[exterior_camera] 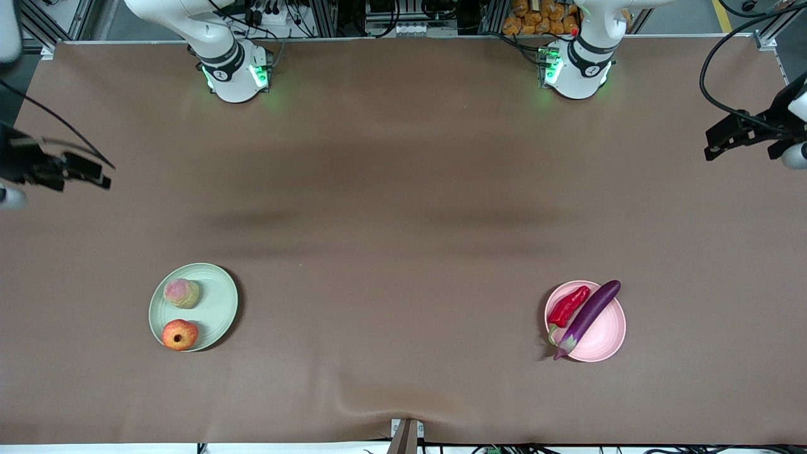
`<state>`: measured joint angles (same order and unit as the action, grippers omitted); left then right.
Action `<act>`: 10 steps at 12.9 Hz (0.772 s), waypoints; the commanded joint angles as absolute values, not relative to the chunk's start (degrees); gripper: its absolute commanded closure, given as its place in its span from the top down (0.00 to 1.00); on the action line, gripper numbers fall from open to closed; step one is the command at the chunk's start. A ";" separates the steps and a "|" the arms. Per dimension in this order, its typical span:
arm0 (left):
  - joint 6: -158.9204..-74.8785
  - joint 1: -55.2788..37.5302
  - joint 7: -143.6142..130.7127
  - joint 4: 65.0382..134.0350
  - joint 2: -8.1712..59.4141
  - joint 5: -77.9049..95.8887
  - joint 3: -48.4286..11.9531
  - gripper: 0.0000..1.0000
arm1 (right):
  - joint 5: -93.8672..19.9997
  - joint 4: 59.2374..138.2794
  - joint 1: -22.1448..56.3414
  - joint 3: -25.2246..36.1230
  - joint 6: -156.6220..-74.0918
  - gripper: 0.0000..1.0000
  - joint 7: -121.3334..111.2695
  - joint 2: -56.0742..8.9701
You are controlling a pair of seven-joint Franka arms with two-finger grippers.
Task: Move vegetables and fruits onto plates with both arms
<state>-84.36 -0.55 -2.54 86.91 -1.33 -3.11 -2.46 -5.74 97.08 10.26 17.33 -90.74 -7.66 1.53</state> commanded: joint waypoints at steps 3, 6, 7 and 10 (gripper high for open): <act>-84.64 -1.67 -3.69 91.68 -6.50 -2.99 -1.85 1.00 | -3.61 95.71 -9.05 -3.25 -86.04 1.00 -7.91 4.21; -84.99 -1.05 -3.69 91.41 -6.42 -2.29 -1.50 1.00 | -2.38 95.19 -8.62 -2.82 -84.74 1.00 -10.18 4.57; -84.90 -1.05 -3.60 91.15 -6.59 -2.46 -1.49 1.00 | -2.29 93.71 -8.61 -2.73 -83.51 1.00 -10.63 4.48; -83.50 -1.14 -3.43 91.41 -7.47 -2.90 -2.02 1.00 | -1.06 87.91 -6.52 -2.55 -78.06 1.00 -6.18 3.96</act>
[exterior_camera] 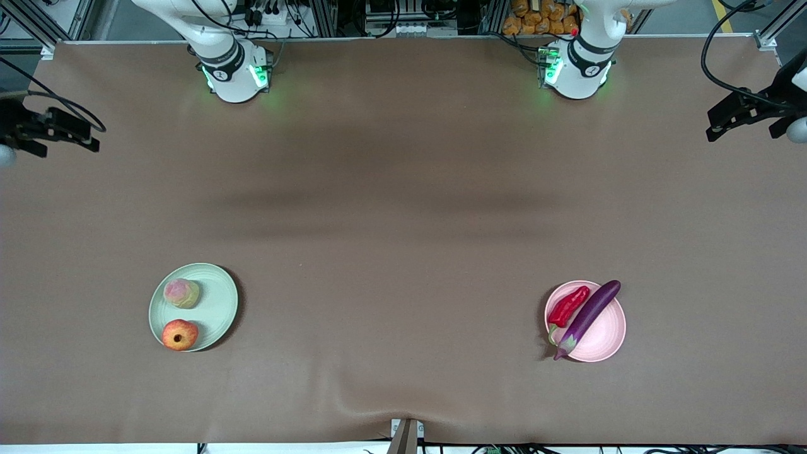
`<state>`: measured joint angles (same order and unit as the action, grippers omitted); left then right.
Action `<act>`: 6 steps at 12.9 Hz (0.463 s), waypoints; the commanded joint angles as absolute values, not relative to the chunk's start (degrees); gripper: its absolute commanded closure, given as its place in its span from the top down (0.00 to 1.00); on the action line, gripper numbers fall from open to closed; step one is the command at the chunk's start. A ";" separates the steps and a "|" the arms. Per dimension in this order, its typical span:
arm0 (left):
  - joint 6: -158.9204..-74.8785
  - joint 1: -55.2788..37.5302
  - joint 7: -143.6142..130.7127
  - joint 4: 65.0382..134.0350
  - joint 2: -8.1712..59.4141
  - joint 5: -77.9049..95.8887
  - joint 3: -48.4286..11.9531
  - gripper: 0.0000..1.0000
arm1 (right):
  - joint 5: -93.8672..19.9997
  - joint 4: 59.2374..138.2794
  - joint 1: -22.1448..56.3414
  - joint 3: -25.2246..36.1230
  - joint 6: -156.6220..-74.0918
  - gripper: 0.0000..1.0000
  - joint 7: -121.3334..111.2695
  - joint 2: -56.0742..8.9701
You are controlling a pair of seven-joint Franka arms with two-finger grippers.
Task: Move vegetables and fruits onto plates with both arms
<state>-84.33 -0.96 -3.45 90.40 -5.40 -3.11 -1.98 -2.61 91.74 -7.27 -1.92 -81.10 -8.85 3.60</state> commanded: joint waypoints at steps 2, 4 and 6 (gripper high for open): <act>-82.53 -1.23 -1.86 91.14 -7.65 -2.99 -2.20 1.00 | -1.14 86.66 -5.28 -1.32 -76.64 1.00 -4.31 3.78; -82.53 -1.23 0.43 90.71 -7.65 -2.99 -2.29 1.00 | -0.88 85.18 -2.74 0.43 -76.82 1.00 -4.74 2.38; -82.53 -1.23 2.62 90.26 -7.56 -2.46 -2.11 1.00 | -0.79 82.10 -1.94 1.84 -76.55 1.00 -5.36 0.18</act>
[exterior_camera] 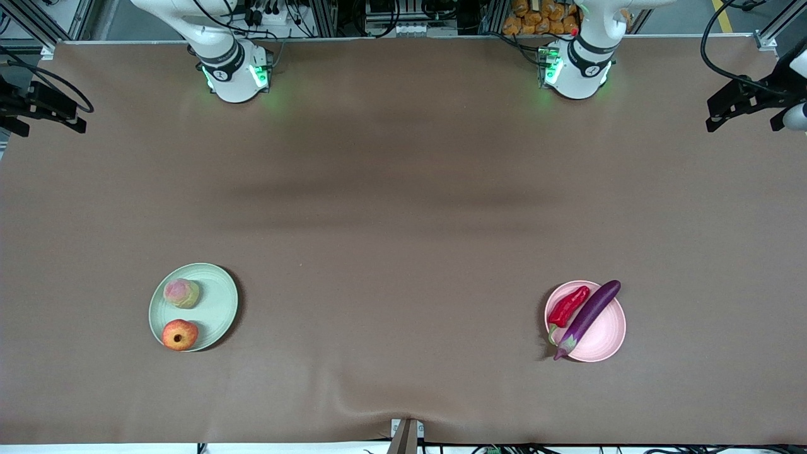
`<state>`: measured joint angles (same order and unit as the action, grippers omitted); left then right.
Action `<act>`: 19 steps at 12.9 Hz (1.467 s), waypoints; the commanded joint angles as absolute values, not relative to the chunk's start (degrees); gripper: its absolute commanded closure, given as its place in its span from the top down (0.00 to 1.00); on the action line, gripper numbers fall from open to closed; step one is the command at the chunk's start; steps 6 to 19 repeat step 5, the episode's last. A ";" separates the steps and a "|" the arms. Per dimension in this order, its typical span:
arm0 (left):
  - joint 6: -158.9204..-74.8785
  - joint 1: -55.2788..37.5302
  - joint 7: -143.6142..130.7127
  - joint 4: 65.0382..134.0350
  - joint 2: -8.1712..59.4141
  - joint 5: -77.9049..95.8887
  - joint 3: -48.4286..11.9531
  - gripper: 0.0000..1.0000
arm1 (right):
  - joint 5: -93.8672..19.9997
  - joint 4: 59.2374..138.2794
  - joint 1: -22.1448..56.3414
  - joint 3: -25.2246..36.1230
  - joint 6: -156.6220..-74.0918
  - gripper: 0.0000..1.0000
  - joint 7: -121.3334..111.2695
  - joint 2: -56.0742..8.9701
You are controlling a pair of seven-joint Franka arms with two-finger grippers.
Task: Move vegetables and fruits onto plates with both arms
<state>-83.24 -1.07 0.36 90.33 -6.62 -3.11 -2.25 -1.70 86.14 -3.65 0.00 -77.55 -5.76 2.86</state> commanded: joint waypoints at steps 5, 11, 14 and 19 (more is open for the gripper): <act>-82.62 -1.14 3.43 88.59 -6.86 -2.11 -1.93 1.00 | -1.76 83.49 -0.62 4.39 -77.16 1.00 -5.89 0.26; -82.62 -1.14 3.43 88.59 -6.86 -2.11 -1.93 1.00 | -1.76 83.49 -0.62 4.39 -77.16 1.00 -5.89 0.26; -82.62 -1.14 3.43 88.59 -6.86 -2.11 -1.93 1.00 | -1.76 83.49 -0.62 4.39 -77.16 1.00 -5.89 0.26; -82.62 -1.14 3.43 88.59 -6.86 -2.11 -1.93 1.00 | -1.76 83.49 -0.62 4.39 -77.16 1.00 -5.89 0.26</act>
